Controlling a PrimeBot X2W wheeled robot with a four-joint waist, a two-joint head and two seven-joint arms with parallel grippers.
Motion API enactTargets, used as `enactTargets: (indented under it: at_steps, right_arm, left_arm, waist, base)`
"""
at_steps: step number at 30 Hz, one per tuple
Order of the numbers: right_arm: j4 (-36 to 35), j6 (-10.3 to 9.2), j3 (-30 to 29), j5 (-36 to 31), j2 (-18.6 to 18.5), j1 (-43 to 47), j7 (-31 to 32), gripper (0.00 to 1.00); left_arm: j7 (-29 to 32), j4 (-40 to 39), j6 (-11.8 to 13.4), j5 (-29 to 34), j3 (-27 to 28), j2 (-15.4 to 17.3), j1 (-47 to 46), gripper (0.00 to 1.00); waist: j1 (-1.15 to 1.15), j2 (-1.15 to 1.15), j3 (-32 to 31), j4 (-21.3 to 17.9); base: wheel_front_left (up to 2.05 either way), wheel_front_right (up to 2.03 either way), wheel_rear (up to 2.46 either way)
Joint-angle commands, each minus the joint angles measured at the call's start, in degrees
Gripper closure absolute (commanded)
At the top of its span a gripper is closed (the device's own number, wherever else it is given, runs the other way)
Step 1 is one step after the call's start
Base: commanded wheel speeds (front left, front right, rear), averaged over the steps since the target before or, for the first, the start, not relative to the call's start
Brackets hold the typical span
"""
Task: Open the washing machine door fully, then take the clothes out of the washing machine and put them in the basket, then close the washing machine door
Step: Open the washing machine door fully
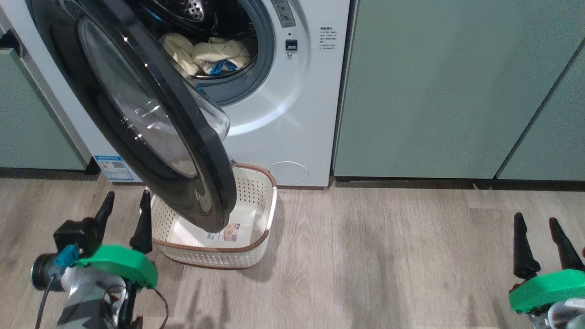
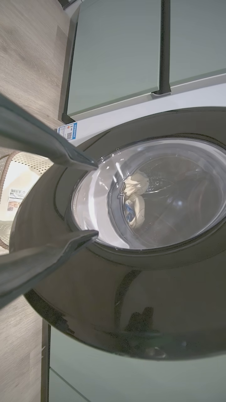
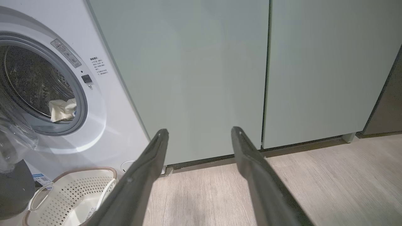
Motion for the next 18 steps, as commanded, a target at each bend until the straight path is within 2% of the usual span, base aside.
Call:
enactTargets:
  at_steps: [1, 18]
  right_arm:
    - [-1.9, 0.03, 0.9, -0.2, -0.6, -1.3, -0.5, 0.0]
    - [-1.5, 0.03, 2.1, -0.6, -0.8, -1.2, -0.5, 0.0]
  left_arm:
    - [-0.3, -1.4, 0.0, -0.4, 1.2, 1.9, -2.1, 0.0]
    - [-0.3, -0.4, 0.0, -1.1, 0.4, 1.5, -2.0, 0.0]
  waist:
    - [0.0, 0.0, 0.0, 0.1]
    - [0.0, 0.0, -0.2, 0.7]
  base:
    - [0.0, 0.0, 0.0]
    - [0.0, 0.0, 0.0]
